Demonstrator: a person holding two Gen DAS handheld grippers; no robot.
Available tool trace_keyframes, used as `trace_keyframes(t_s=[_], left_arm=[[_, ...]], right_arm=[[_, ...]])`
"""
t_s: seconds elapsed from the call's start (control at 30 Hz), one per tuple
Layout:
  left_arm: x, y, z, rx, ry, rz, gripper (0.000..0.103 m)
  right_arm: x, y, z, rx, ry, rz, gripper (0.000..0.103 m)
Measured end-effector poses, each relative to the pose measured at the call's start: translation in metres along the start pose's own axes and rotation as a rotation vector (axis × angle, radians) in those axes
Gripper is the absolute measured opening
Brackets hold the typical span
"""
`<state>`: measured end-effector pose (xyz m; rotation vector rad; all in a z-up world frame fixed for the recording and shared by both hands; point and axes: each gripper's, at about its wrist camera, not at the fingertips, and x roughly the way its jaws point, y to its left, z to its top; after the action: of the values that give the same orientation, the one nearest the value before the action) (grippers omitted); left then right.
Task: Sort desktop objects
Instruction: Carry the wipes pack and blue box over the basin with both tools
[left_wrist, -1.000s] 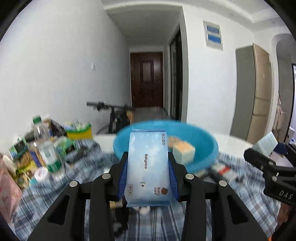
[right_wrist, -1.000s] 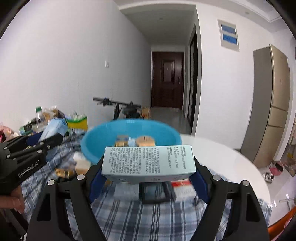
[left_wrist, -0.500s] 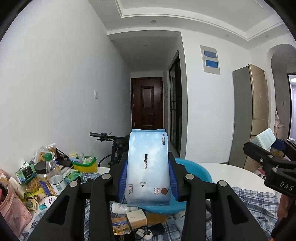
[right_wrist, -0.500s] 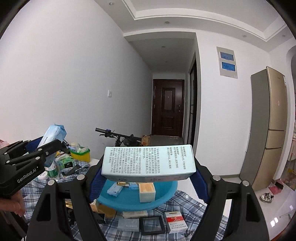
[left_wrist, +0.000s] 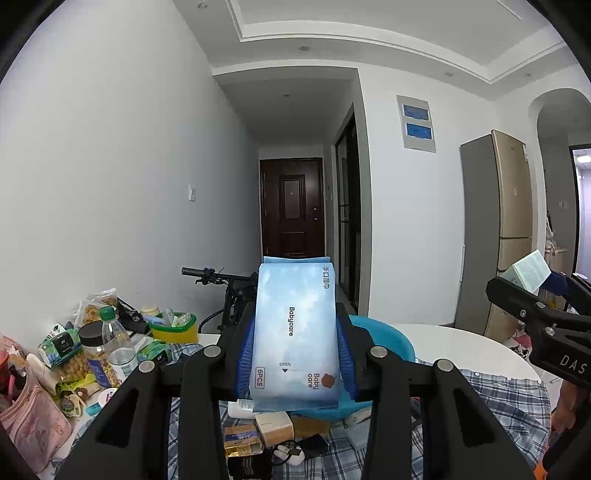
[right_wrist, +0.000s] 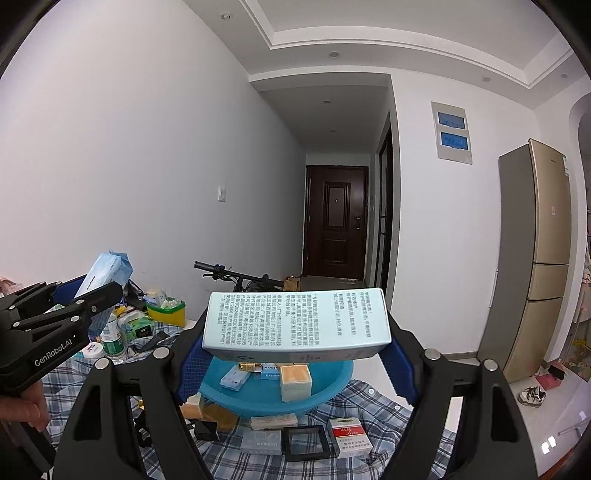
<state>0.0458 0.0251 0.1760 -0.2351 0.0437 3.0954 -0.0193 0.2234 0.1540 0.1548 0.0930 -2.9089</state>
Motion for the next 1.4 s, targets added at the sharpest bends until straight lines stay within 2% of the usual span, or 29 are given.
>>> trace_keyframes(t_s=[0.37, 0.63, 1.2, 1.4], left_arm=[[0.0, 0.0, -0.006, -0.011, 0.025, 0.003, 0.041], [0.015, 0.001, -0.007, -0.007, 0.04, 0.007, 0.041], [0.109, 0.002, 0.001, -0.007, 0.112, -0.015, 0.041], [0.153, 0.006, 0.002, -0.002, 0.121, 0.01, 0.041]], right_arm=[[-0.01, 0.004, 0.001, -0.008, -0.005, 0.002, 0.079], [0.003, 0.003, 0.001, -0.004, 0.011, 0.012, 0.079], [0.072, -0.025, 0.011, 0.026, 0.045, -0.011, 0.079], [0.107, -0.033, 0.015, 0.006, 0.065, -0.022, 0.079]])
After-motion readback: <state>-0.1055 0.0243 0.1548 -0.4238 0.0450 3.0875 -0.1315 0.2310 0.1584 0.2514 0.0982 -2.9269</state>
